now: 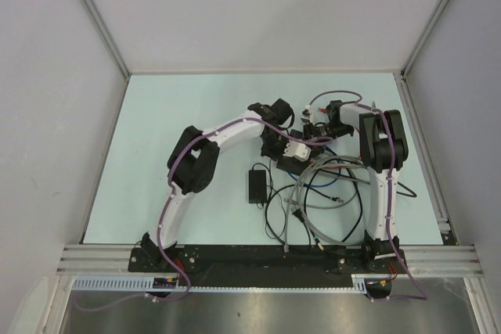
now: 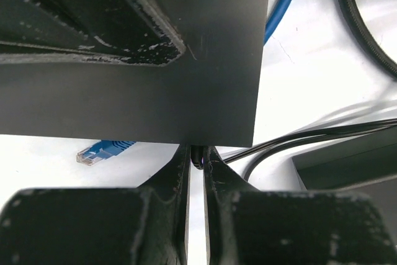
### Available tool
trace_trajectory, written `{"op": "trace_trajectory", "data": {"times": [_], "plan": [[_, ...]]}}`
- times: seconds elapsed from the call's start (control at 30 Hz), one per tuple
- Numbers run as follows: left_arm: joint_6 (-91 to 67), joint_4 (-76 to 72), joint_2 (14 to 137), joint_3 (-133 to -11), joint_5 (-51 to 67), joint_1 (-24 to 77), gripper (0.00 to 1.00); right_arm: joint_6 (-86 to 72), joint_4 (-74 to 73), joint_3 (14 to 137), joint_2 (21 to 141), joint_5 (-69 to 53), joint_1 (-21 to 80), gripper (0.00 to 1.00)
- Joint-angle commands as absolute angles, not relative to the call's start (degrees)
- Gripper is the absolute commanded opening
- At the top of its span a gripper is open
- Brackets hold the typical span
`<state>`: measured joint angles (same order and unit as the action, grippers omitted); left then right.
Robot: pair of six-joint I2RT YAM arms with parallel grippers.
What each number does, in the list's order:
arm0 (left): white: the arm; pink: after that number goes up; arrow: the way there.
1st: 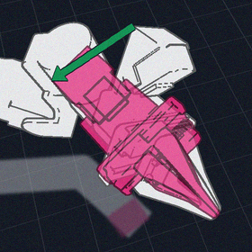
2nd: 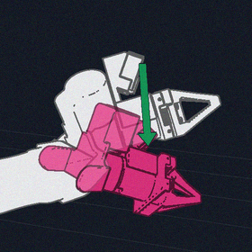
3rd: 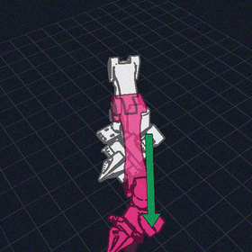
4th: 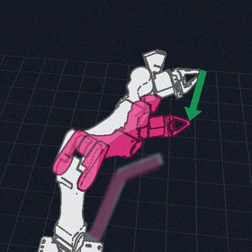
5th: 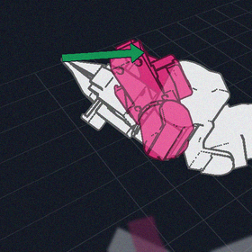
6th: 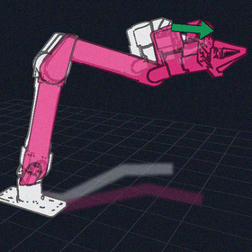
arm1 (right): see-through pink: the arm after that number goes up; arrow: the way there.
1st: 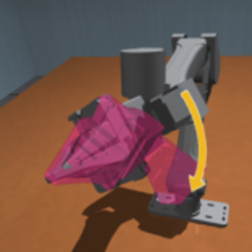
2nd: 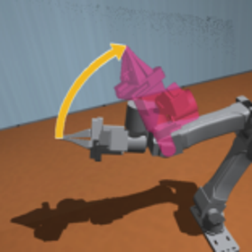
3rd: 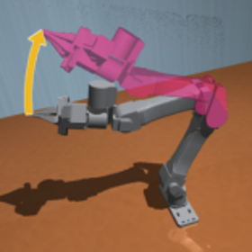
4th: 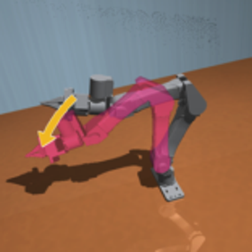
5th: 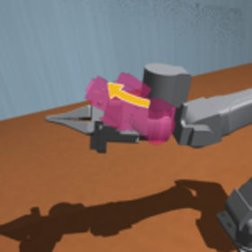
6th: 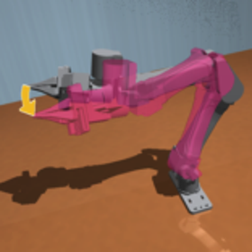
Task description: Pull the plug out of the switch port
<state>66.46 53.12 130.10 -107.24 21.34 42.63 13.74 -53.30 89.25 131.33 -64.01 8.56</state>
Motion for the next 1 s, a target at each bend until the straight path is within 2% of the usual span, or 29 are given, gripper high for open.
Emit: {"op": "trace_trajectory", "data": {"times": [0.0,0.23,0.97], "plan": [[72.8,52.9,130.0,-107.3,21.1,44.0,0.0,18.7,-48.9,88.2,136.4,-47.8,8.9,0.11],[79.4,54.8,129.7,-104.3,18.3,45.4,0.0,18.7,-49.0,88.3,136.6,-48.0,8.8,0.11],[81.8,53.9,128.9,-95.7,1.4,46.2,0.0,19.2,-50.1,89.3,137.5,-49.3,8.2,0.11]]}}
